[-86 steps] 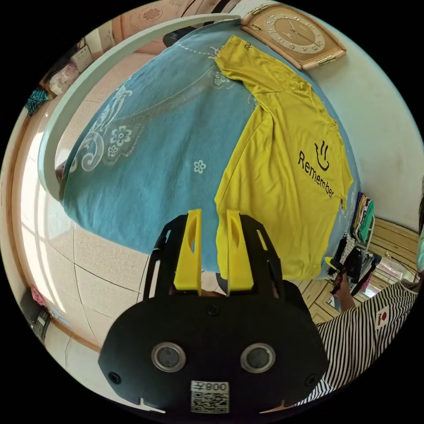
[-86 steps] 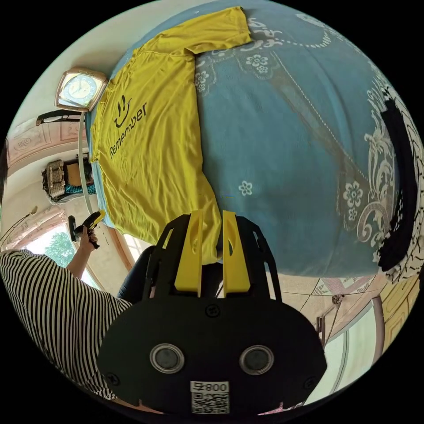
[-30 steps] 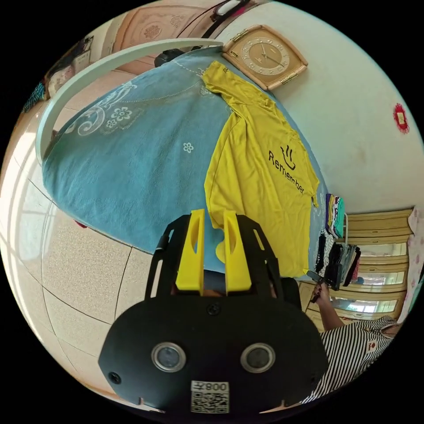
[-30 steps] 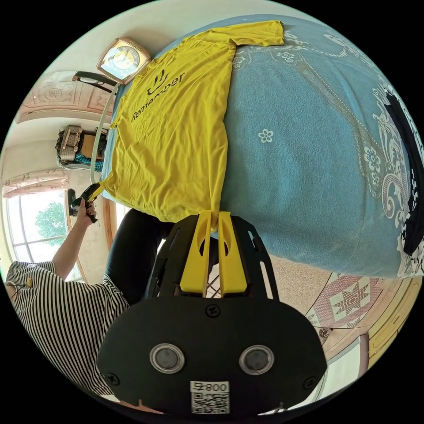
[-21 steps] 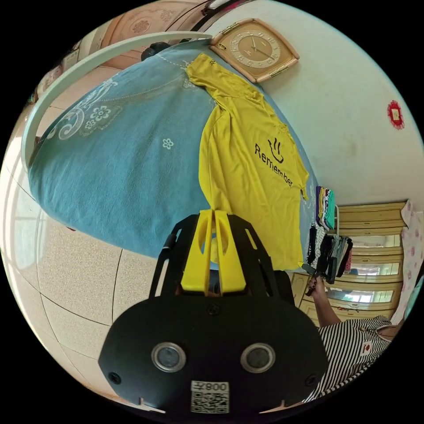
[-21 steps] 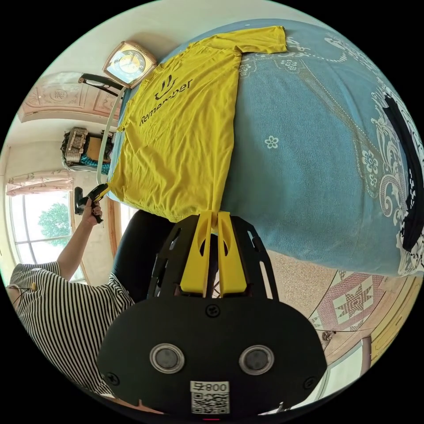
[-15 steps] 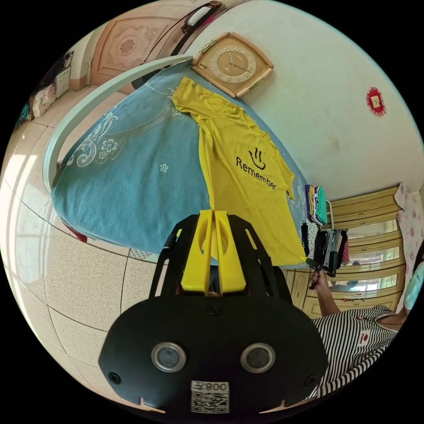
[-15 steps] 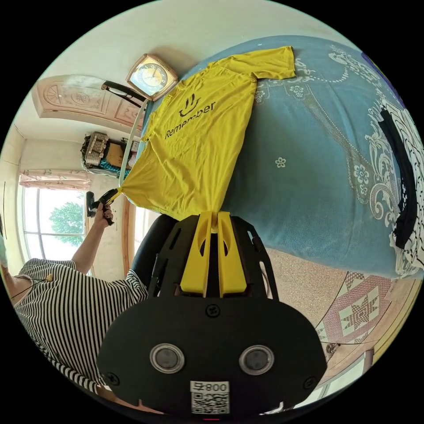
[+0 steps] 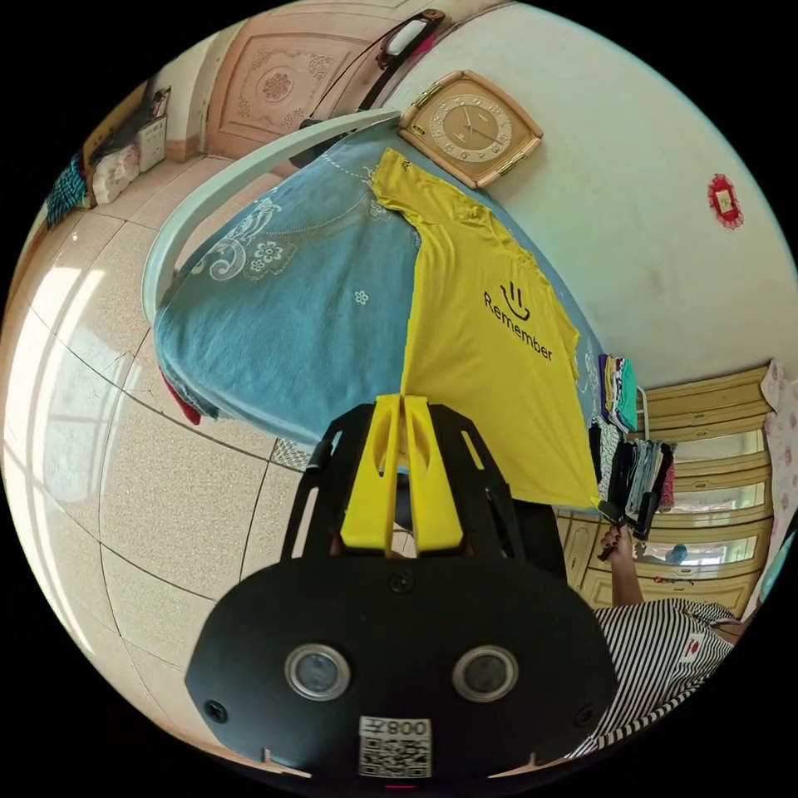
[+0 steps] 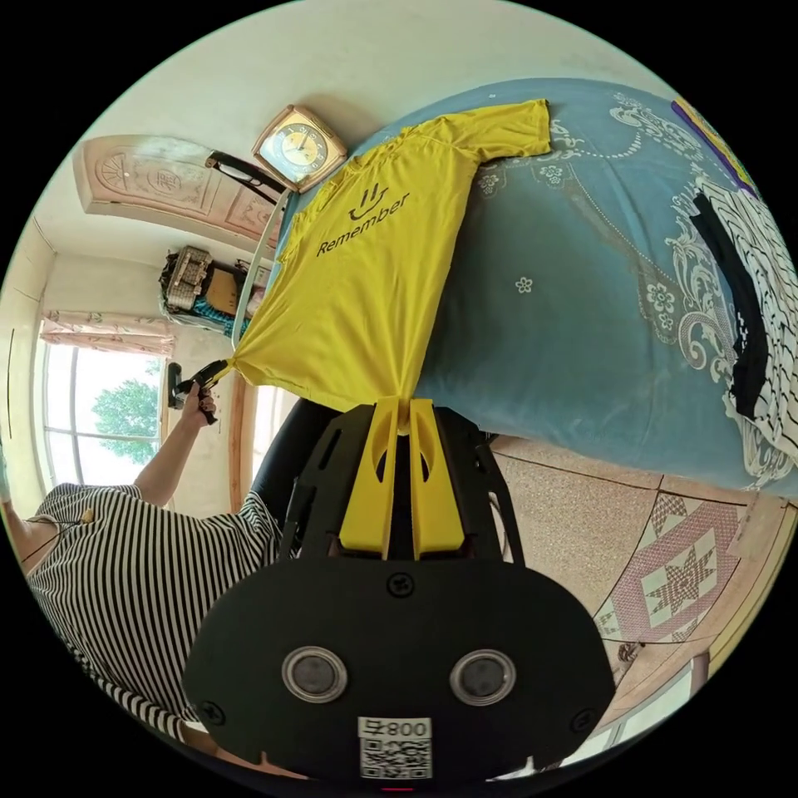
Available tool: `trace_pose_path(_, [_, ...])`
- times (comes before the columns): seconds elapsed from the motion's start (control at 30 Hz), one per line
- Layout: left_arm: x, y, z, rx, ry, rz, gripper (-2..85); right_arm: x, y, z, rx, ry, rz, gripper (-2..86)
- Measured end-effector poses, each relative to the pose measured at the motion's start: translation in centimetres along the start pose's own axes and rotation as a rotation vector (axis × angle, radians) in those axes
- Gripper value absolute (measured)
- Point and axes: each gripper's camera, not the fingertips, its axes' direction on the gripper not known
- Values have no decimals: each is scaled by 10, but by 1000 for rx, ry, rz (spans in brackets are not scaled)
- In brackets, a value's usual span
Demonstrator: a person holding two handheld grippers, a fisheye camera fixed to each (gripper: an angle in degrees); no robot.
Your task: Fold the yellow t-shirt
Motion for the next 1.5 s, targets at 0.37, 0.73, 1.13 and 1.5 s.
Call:
trace_pose_path(0.37, [41, -53, 124, -122, -180, -86, 12, 43, -20, 62, -109, 29, 145, 28])
trace_pose_path(0.73, [124, -115, 199, -32, -208, 25, 16, 73, -10, 35, 72, -105, 278, 38])
trace_pose_path(1.13, [468, -326, 490, -189, 235, 837, 22, 56, -206, -12, 397, 166, 121, 54])
trace_pose_path(1.5, [704, -413, 687, -380, 122, 1218, 76, 78, -321, -21, 411, 138, 271, 92])
